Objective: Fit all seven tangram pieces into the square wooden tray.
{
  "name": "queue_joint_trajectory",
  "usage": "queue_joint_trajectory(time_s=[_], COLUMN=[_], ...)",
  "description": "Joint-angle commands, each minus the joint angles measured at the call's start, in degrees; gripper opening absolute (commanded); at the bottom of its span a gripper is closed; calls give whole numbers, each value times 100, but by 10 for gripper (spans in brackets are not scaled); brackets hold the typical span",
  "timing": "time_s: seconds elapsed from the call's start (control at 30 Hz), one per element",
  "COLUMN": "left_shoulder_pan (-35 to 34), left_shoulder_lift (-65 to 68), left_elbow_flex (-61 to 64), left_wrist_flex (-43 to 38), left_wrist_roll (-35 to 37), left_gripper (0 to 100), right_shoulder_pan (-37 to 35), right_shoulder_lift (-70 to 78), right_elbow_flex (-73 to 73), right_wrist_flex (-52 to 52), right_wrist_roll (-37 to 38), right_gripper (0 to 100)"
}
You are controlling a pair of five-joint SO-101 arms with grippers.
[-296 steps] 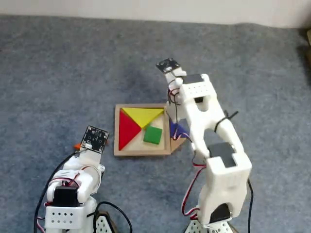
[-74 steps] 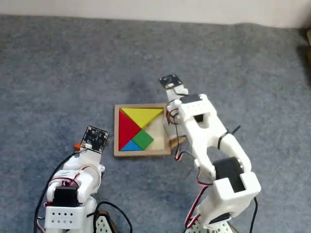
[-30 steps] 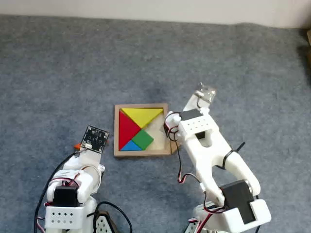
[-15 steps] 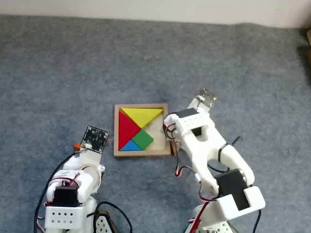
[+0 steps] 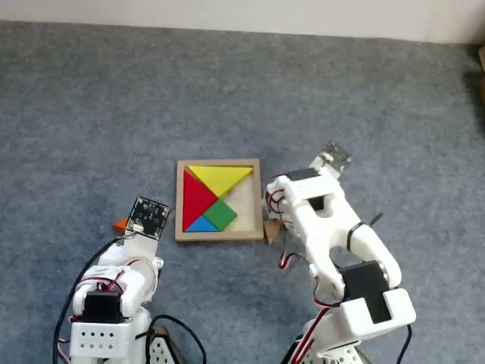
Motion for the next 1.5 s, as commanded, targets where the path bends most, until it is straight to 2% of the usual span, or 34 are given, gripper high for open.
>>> queue_joint_trajectory(time_s=[0.0,0.17,0.3,0.53,0.77,0.97,1.17,1.47], left_shoulder_pan=[84,84,84,84,84,84,84,84], left_shoulder_lift=[-277,-277,-277,-277,-277,-277,-277,-277], left_elbow_flex=[136,136,136,136,136,136,136,136], left_wrist_flex=[18,18,18,18,18,18,18,18], left_wrist_roll=[44,44,44,44,44,44,44,44], left_gripper=[25,25,25,25,25,25,25,25], right_shoulder_pan=[268,497,462,163,-75,-637,-673,-681], right_shoulder_lift=[-4,-66,-444,-971,-1051,-1033,-1033,-734], right_elbow_flex=[-171,-391,-690,-637,-602,-338,251,303], right_wrist_flex=[-110,365,1147,1305,1349,1147,312,286], right_wrist_roll=[712,1626,1952,1978,1943,1934,1934,1934], right_gripper=[5,5,5,9,200,202,204,205])
